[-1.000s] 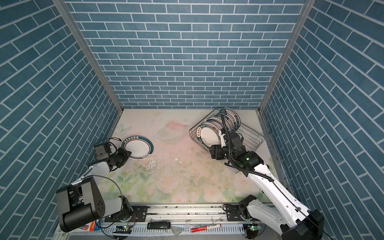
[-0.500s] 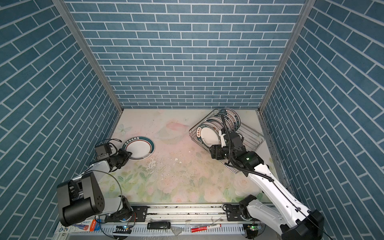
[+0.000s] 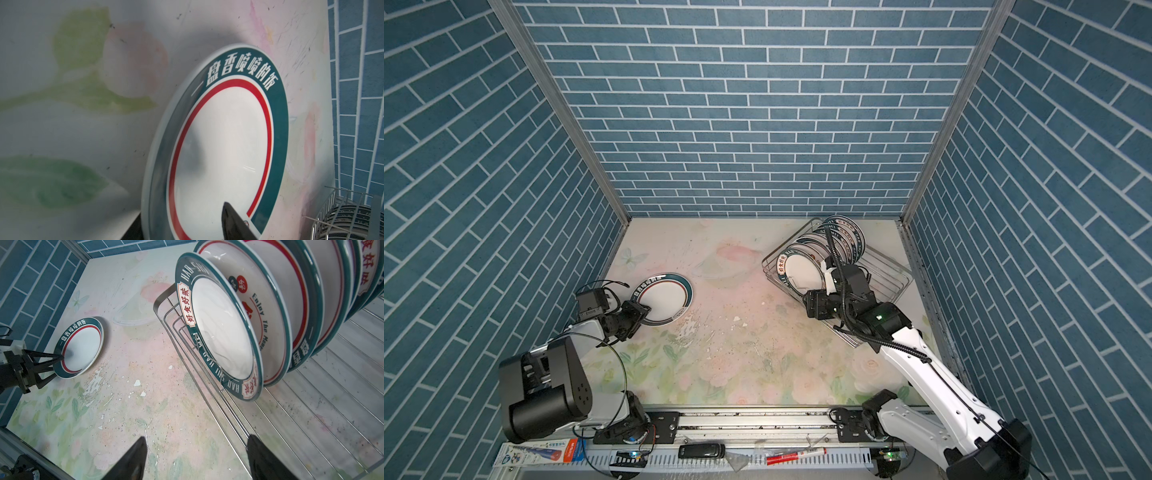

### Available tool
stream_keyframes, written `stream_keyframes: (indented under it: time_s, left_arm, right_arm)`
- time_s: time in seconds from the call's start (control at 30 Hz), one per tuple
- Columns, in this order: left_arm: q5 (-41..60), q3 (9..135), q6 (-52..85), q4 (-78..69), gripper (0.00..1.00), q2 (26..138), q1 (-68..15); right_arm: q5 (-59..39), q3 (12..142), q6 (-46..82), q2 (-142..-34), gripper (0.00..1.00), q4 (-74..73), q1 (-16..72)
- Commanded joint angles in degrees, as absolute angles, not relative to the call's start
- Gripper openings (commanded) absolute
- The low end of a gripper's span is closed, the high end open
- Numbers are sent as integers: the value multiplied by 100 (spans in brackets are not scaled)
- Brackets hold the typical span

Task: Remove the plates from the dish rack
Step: 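Open the left gripper to release the plate flat on the table, then raise the left gripper off the plate while the right gripper moves to the next plate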

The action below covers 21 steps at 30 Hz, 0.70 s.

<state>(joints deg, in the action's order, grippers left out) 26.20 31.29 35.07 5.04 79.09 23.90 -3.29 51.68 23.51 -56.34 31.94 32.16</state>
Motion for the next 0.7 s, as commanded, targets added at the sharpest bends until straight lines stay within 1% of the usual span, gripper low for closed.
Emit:
stream_keyframes:
  time_s: [0.0,0.1,0.27,0.3,0.33,0.37,0.43,0.47,0.67]
  left_arm:
    - [2466,3277,3372,666,59,7972,2426]
    - [2388,3286,3338,737,61,8015,2440]
    - [2298,3204,3349,719,73,7992,2452]
    - [2265,3150,3358,690,76,7914,2452]
    - [2221,3090,3374,668,82,7799,2456]
    - [2133,3058,3384,708,90,7685,2452]
    - [2002,3006,3365,803,94,7425,2458]
    - [1938,3023,3368,889,99,7317,2457]
    - [1721,3014,3387,1125,99,6830,2457]
  right_arm:
    - [-362,5200,2137,-5641,76,3276,3182]
    - [-317,5252,2095,-5625,76,3339,3182]
    - [-196,5341,2040,-5602,77,3450,3168]
    - [-134,5364,2023,-5595,77,3471,3171]
    - [-73,5391,2005,-5581,77,3484,3173]
    - [-27,5417,1983,-5584,76,3498,3171]
    - [54,5482,1912,-5591,76,3468,3172]
    - [91,5525,1865,-5603,76,3454,3173]
    - [429,5997,1442,-5862,74,3444,3172]
